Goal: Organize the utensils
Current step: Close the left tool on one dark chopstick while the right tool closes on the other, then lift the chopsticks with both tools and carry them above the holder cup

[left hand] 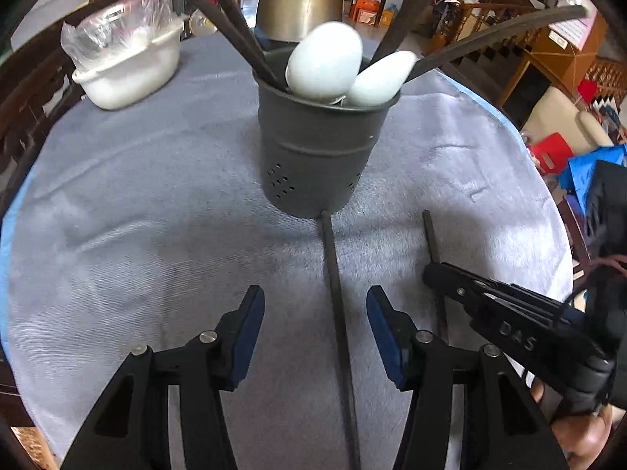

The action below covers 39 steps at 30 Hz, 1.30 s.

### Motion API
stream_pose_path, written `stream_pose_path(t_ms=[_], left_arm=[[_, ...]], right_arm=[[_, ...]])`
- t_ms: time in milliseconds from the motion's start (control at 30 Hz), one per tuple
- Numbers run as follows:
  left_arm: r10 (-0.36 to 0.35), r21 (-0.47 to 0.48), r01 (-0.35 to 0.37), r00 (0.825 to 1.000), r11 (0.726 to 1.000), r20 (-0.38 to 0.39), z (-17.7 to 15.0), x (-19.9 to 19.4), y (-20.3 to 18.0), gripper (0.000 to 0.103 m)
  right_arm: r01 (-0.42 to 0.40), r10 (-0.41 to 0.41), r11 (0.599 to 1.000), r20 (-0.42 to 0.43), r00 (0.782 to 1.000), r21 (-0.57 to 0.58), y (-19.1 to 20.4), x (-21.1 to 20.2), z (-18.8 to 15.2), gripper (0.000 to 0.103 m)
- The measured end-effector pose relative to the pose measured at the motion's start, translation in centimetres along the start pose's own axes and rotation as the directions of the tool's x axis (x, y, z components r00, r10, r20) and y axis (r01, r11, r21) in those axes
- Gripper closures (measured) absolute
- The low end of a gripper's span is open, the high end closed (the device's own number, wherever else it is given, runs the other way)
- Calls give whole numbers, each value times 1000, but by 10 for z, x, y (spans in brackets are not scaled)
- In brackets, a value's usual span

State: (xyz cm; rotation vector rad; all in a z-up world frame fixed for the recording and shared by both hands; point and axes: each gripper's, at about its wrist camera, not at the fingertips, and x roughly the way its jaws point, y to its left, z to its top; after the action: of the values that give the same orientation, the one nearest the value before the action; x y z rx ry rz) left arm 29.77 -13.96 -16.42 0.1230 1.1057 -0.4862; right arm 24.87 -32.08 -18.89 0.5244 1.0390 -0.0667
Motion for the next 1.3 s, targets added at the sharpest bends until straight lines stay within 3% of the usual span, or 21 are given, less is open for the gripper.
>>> stream_pose_path(t_ms=[167, 367, 667, 867, 1133, 1300], left_arm=[[1, -28, -1, 1000, 1000, -17, 5, 17, 2, 48], [-16, -39, 15, 1000, 999, -24, 5, 25, 8, 94], [16, -97, -17, 1000, 995, -10, -21, 11, 16, 96], [31, -124, -31, 1000, 992, 2, -49, -3, 21, 96], [30, -106, -33, 999, 994, -27, -34, -2, 28, 96], [30, -105, -33, 999, 994, -31, -31, 0, 23, 89]], right_arm=[[10, -10, 1000, -10, 1000, -5, -5, 1, 13, 91], [31, -32, 999, -17, 999, -43, 3, 5, 24, 90], [83, -85, 989, -18, 996, -124, 15, 3, 6, 91], [89, -98, 988, -65, 993, -130, 19, -7, -14, 91], [125, -132, 990, -124, 983, -67, 25, -10, -16, 90], [123, -132, 990, -131, 983, -72, 23, -3, -11, 90]])
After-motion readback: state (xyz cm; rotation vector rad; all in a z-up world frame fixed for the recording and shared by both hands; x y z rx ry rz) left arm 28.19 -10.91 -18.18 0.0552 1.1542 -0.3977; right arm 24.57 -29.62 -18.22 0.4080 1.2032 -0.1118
